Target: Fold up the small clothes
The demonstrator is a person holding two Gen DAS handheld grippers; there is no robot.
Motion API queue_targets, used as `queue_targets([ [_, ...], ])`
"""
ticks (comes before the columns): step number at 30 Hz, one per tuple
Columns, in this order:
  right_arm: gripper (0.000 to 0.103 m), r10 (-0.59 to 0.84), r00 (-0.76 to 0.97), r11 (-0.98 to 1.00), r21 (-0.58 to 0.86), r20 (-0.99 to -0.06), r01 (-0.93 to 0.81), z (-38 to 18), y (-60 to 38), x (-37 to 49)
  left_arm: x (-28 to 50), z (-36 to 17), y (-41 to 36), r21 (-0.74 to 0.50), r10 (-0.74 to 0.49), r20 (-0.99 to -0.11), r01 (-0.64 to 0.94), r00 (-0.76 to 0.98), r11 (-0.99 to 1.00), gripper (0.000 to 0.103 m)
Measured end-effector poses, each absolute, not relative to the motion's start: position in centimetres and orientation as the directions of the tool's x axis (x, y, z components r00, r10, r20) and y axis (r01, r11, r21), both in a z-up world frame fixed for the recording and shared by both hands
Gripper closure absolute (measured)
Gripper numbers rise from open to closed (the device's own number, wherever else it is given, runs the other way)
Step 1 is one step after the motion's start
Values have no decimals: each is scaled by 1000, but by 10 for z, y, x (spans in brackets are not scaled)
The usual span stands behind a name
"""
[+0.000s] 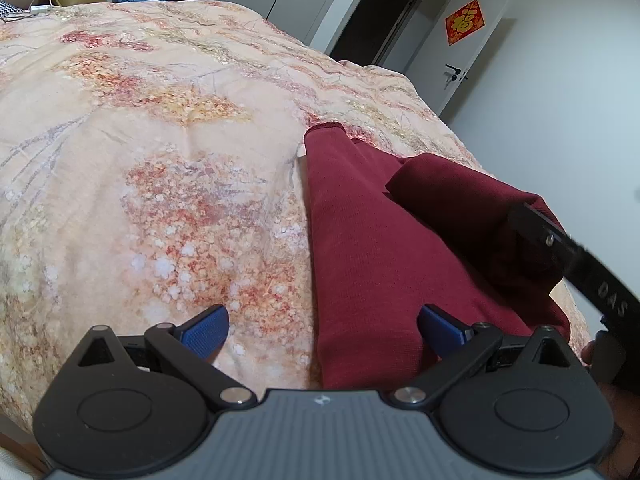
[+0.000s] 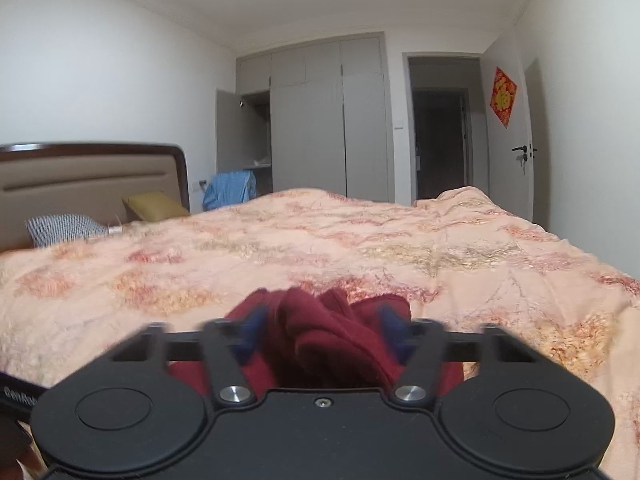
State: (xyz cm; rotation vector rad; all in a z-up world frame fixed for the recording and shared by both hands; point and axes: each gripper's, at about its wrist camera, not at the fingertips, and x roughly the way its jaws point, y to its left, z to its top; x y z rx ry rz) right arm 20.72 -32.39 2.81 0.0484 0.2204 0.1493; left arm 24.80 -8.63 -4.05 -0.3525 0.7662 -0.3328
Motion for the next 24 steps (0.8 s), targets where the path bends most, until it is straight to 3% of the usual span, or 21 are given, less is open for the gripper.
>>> queue_targets([
  [4, 82, 98, 981, 982, 177, -166, -68, 30, -352, 197, 248, -41, -86, -424, -415, -610, 164, 676, 891, 0],
  [11, 84, -41, 960, 906, 395, -275, 152, 5, -419, 189, 248, -43, -86, -425, -418, -606, 168, 677, 889, 0],
  [17, 81, -60, 927, 886, 409, -370, 220, -23, -427, 184, 249, -43, -83, -433, -432, -602, 180, 672, 883, 0],
  [20, 69, -60, 920, 883, 409, -387, 230, -30, -426, 179, 249, -44, -82, -430, -435, -602, 187, 670, 883, 0],
  [24, 36, -69, 924, 886, 403, -375, 230, -25, -420, 176, 250, -45, -81, -428, -439, -602, 194, 667, 882, 0],
])
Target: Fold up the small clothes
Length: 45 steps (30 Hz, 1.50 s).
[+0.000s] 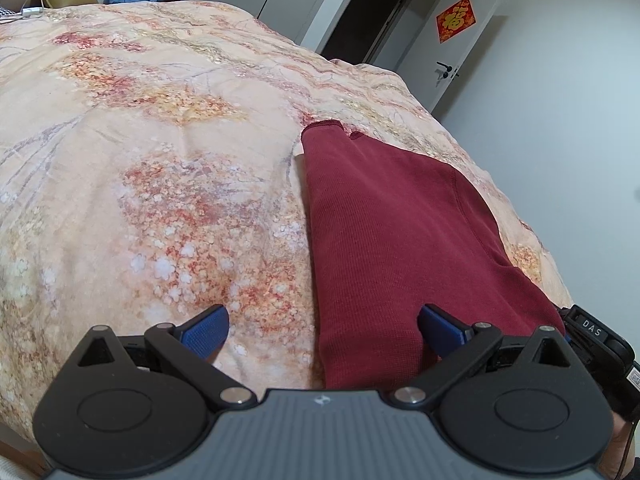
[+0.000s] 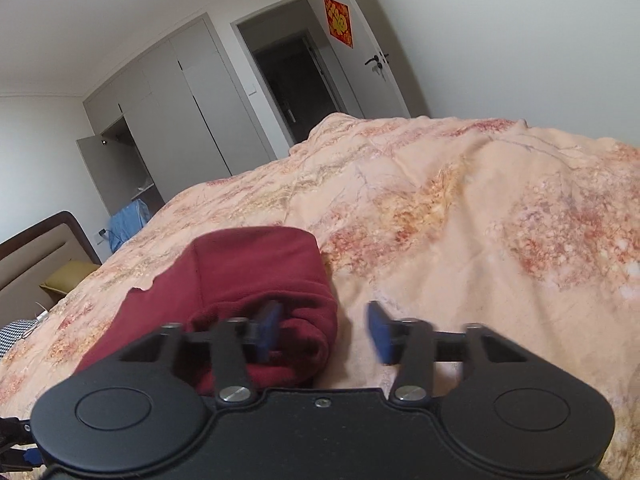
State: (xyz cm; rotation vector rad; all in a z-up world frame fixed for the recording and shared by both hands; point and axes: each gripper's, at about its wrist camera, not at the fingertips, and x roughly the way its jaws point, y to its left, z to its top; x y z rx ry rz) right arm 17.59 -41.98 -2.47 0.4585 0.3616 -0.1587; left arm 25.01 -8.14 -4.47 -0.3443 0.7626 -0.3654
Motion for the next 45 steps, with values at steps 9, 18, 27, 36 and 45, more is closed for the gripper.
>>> queue_targets([
  [9, 44, 100, 948, 909, 415, -303, 36, -5, -393, 156, 251, -45, -78, -436, -456, -597, 210, 660, 875, 0],
  [18, 91, 216, 911, 903, 428, -352, -49, -8, -364, 139, 248, -46, -73, -444, -461, -590, 210, 663, 871, 0],
  [27, 95, 231, 891, 893, 448, -390, -36, -14, -358, 122, 241, -41, -71, -408, -424, -615, 193, 665, 893, 1],
  [36, 95, 241, 883, 898, 438, -403, -45, -14, -350, 122, 236, -39, -66, -401, -412, -623, 181, 665, 898, 1],
  [45, 89, 247, 883, 889, 455, -398, -43, -22, -350, 124, 234, -34, -65, -395, -400, -620, 172, 675, 903, 0],
])
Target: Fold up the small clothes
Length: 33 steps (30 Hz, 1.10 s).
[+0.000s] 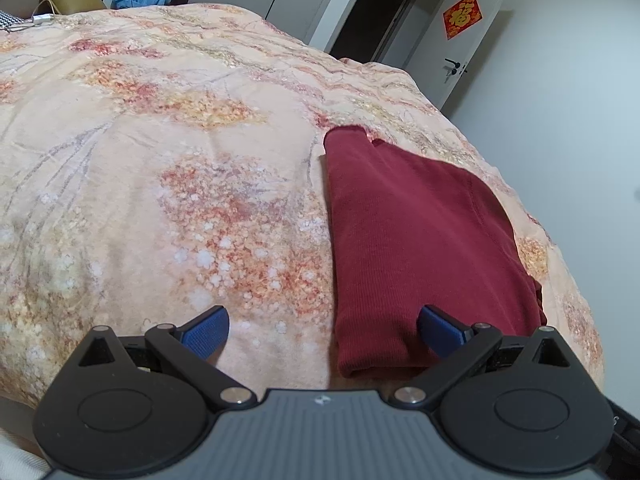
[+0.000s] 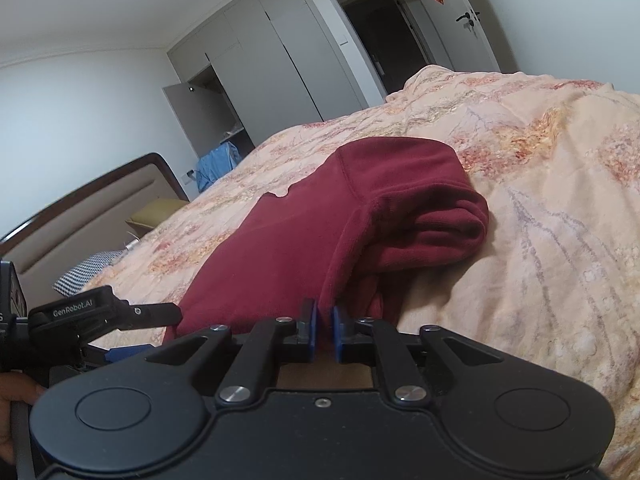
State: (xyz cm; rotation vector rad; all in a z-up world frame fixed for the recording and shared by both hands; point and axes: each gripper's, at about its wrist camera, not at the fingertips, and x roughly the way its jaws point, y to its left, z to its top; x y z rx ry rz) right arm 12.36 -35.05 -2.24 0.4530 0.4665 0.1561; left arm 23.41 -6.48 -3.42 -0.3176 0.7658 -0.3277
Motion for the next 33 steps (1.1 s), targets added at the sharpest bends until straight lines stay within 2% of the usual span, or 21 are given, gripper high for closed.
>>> queue_targets([
  [5, 80, 281, 892, 843, 535, -354, -53, -32, -361, 122, 244, -21, -70, -415, -423, -583, 193, 693, 889, 0],
  [8, 69, 298, 899, 833, 547, -320, -82, -32, -367, 118, 266, -16, -84, -411, -444, -585, 224, 679, 884, 0],
  [9, 57, 302, 903, 832, 547, -305, -93, -31, -369, 116, 275, -16, -90, -401, -445, -596, 232, 668, 886, 0],
  [10, 36, 290, 910, 837, 539, -295, -92, -30, -371, 114, 283, -16, -97, -387, -442, -609, 240, 659, 890, 0],
  [11, 31, 271, 919, 847, 525, -288, -85, -28, -374, 111, 290, -16, -104, -370, -441, -616, 254, 652, 894, 0],
  [13, 29, 247, 931, 858, 507, -269, -82, -26, -381, 108, 302, -19, -116, -329, -430, -641, 279, 636, 902, 2],
  [14, 29, 234, 935, 862, 501, -266, -73, -26, -386, 107, 307, -21, -121, -304, -418, -654, 287, 630, 908, 5],
  [16, 29, 198, 943, 868, 494, -267, -42, -28, -397, 106, 311, -25, -127, -276, -426, -661, 328, 618, 904, 24],
  [19, 29, 153, 948, 865, 502, -278, 7, -32, -413, 114, 310, -32, -124, -309, -457, -646, 337, 612, 889, 36],
  [21, 32, 131, 951, 849, 527, -281, 39, -33, -426, 123, 309, -35, -114, -358, -476, -629, 314, 615, 879, 43],
  [23, 41, 110, 952, 828, 557, -286, 71, -33, -438, 136, 310, -41, -99, -434, -505, -612, 276, 608, 858, 47],
  [25, 59, 91, 946, 802, 586, -311, 115, -34, -447, 154, 310, -47, -89, -477, -524, -601, 256, 603, 841, 48],
  [27, 65, 100, 942, 779, 614, -320, 126, -36, -452, 173, 308, -51, -86, -483, -529, -591, 258, 609, 837, 48],
  [29, 81, 100, 940, 785, 606, -325, 126, -36, -449, 191, 308, -52, -85, -492, -529, -582, 251, 618, 834, 48],
  [30, 93, 103, 940, 792, 598, -325, 120, -34, -446, 198, 306, -54, -84, -499, -531, -576, 247, 622, 831, 48],
  [33, 97, 121, 941, 816, 571, -316, 86, -30, -433, 214, 302, -57, -81, -519, -540, -556, 243, 631, 819, 49],
])
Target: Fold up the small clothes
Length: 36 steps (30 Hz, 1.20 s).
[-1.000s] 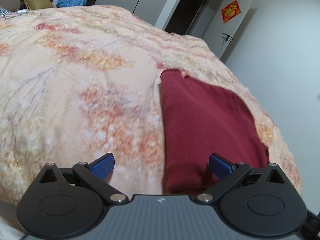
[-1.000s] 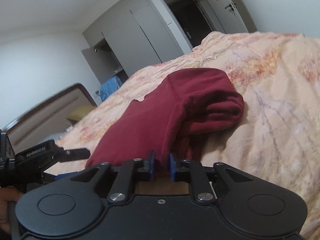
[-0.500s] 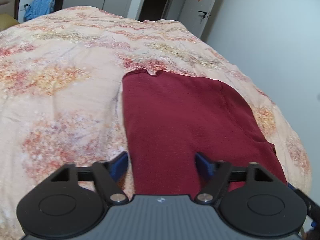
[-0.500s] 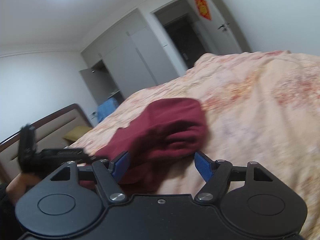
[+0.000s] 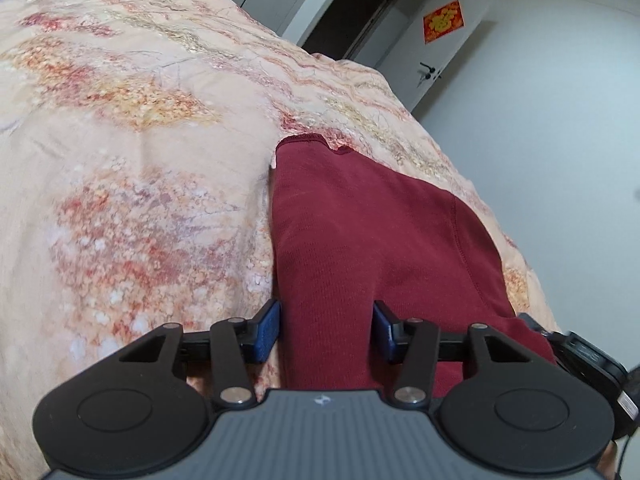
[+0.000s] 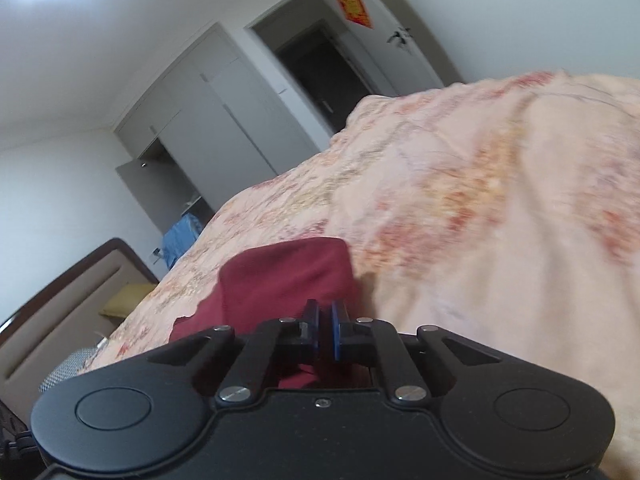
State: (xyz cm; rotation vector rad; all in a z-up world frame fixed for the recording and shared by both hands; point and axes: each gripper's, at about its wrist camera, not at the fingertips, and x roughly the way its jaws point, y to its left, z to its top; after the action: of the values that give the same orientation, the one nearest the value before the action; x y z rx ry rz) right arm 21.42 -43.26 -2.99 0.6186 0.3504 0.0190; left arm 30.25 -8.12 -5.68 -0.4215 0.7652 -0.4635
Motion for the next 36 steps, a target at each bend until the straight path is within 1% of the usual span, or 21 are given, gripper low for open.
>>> queue_targets([
  [3, 98, 165, 946, 841, 541, -280, 13, -22, -421, 219, 300, -56, -77, -526, -543, -552, 241, 633, 816, 51],
  [4, 103, 180, 944, 848, 530, -278, -6, -21, -417, 221, 300, -57, -76, -530, -542, -552, 236, 634, 815, 52],
  [7, 103, 227, 930, 854, 519, -290, -46, -22, -408, 228, 299, -57, -77, -534, -538, -549, 227, 639, 815, 52],
  [9, 103, 223, 927, 853, 520, -303, -36, -25, -406, 228, 298, -57, -77, -534, -536, -547, 225, 643, 815, 52],
  [11, 93, 209, 935, 846, 533, -287, -26, -24, -409, 223, 298, -58, -77, -538, -536, -546, 222, 644, 813, 52],
  [13, 73, 181, 952, 833, 553, -249, -13, -21, -418, 214, 298, -58, -76, -538, -536, -545, 222, 644, 813, 52],
  [15, 63, 140, 963, 830, 557, -230, 12, -18, -428, 209, 297, -58, -77, -539, -536, -545, 221, 645, 813, 52],
  [18, 55, 93, 957, 826, 558, -276, 81, -22, -442, 216, 297, -56, -78, -538, -535, -548, 219, 644, 814, 52],
  [20, 52, 115, 945, 802, 590, -306, 93, -29, -450, 225, 298, -52, -80, -533, -545, -549, 236, 633, 812, 52],
  [21, 53, 133, 939, 788, 608, -318, 95, -33, -452, 230, 300, -49, -81, -526, -549, -550, 249, 629, 813, 48],
  [22, 60, 146, 937, 777, 623, -316, 89, -35, -452, 234, 303, -46, -82, -520, -551, -551, 258, 627, 814, 45],
  [23, 68, 161, 937, 775, 627, -312, 76, -36, -449, 237, 305, -43, -83, -517, -552, -553, 262, 625, 815, 44],
  [24, 82, 167, 936, 786, 615, -310, 64, -34, -444, 240, 309, -40, -84, -517, -554, -555, 265, 621, 814, 40],
  [25, 88, 161, 937, 804, 591, -310, 58, -32, -438, 241, 315, -38, -85, -519, -559, -557, 267, 614, 812, 33],
  [27, 91, 157, 942, 837, 547, -296, 32, -27, -425, 242, 327, -35, -89, -524, -572, -567, 276, 593, 806, 22],
  [30, 93, 160, 952, 871, 491, -260, -13, -19, -408, 239, 346, -32, -102, -496, -564, -605, 289, 562, 819, 22],
  [31, 93, 165, 954, 881, 473, -252, -27, -16, -404, 238, 350, -32, -106, -478, -558, -616, 300, 555, 826, 24],
  [32, 93, 171, 954, 887, 461, -245, -41, -13, -399, 239, 354, -33, -111, -450, -542, -636, 306, 549, 839, 30],
  [33, 93, 183, 954, 888, 455, -236, -58, -11, -396, 238, 355, -33, -116, -414, -517, -656, 311, 550, 856, 47],
  [34, 93, 198, 954, 886, 456, -224, -77, -9, -394, 238, 354, -33, -117, -392, -506, -661, 320, 554, 863, 56],
  [36, 93, 233, 954, 871, 476, -187, -119, -5, -394, 236, 349, -31, -114, -394, -512, -647, 327, 565, 859, 67],
])
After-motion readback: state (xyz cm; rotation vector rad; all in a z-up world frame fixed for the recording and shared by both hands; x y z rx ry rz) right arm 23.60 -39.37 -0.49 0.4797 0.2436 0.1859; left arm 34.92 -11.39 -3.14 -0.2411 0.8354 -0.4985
